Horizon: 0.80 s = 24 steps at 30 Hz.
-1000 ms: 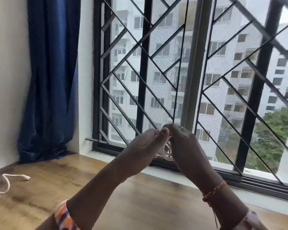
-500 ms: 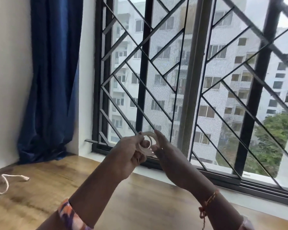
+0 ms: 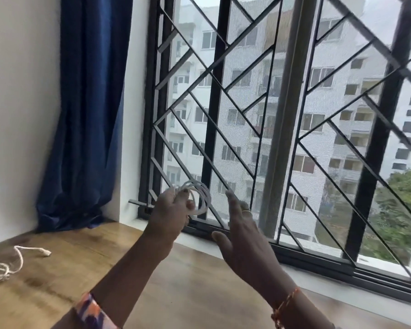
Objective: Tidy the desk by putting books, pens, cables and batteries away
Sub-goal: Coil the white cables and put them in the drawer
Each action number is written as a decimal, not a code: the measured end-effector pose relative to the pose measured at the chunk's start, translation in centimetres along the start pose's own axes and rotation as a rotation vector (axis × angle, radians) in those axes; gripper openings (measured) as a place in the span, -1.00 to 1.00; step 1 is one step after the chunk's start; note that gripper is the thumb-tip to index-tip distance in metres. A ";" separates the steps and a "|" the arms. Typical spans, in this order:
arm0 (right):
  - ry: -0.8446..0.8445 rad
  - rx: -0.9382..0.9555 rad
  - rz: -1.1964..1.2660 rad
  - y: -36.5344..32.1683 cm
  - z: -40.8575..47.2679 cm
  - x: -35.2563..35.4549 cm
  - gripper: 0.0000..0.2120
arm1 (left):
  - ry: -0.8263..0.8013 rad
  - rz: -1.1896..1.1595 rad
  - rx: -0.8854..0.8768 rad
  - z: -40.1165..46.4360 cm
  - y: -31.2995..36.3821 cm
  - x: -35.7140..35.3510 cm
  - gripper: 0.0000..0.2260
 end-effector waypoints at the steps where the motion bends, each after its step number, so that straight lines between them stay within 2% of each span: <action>1: 0.023 0.020 0.020 0.0 0.4 0.1 -0.19 | -0.124 0.062 0.000 -0.3 0.2 -0.4 -0.78; 3: 0.080 0.105 0.017 0.1 1.3 0.2 -0.08 | -0.375 0.195 0.008 -1.2 0.0 -1.1 -0.76; 5: 0.075 0.166 0.008 0.7 2.4 0.2 -0.14 | -0.526 0.288 -0.001 -2.1 -0.1 -1.4 -0.74; 6: 0.059 0.167 0.025 0.9 2.9 0.2 -0.27 | -0.558 0.330 -0.026 -2.3 0.2 -1.4 -0.73; 8: 0.028 0.137 0.137 1.4 3.5 0.3 -0.71 | -0.561 0.411 -0.104 -2.3 1.1 -1.0 -0.76; 9: 0.004 0.071 0.243 1.8 3.7 0.4 -0.84 | -0.527 0.437 -0.148 -2.0 1.6 -0.7 -0.77; 11: 0.033 -0.052 0.362 2.5 3.5 0.9 -0.74 | -0.420 0.414 -0.193 -1.5 2.5 -0.1 -0.76; 12: 0.066 -0.074 0.346 2.7 3.3 1.1 -0.74 | -0.368 0.354 -0.167 -1.2 2.7 0.2 -0.76; 14: 0.094 -0.016 0.179 2.2 2.6 1.0 -0.81 | -0.294 0.125 -0.032 -0.9 2.9 0.5 -0.77; 18: -0.142 0.090 -0.043 -1.3 0.4 0.0 -0.85 | -0.067 -0.359 0.291 -0.1 2.0 0.3 -0.81; 21: -0.163 0.191 -0.214 -4.4 -0.3 0.6 -0.85 | 0.142 -0.493 0.405 0.1 0.2 -0.4 -0.82; 24: -0.177 0.284 -0.366 -6.0 -0.5 0.9 -0.90 | 0.262 -0.478 0.341 0.1 -0.2 -0.4 -0.80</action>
Point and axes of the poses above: each hand's wrist, its own z-axis towards the middle knuckle, its own x-axis out of the back of the hand, y = z × x, the point moved 6 cm from there along z, towards the middle knuckle, and after that the axes turned 11 degrees about y, right-handed, at the moved point
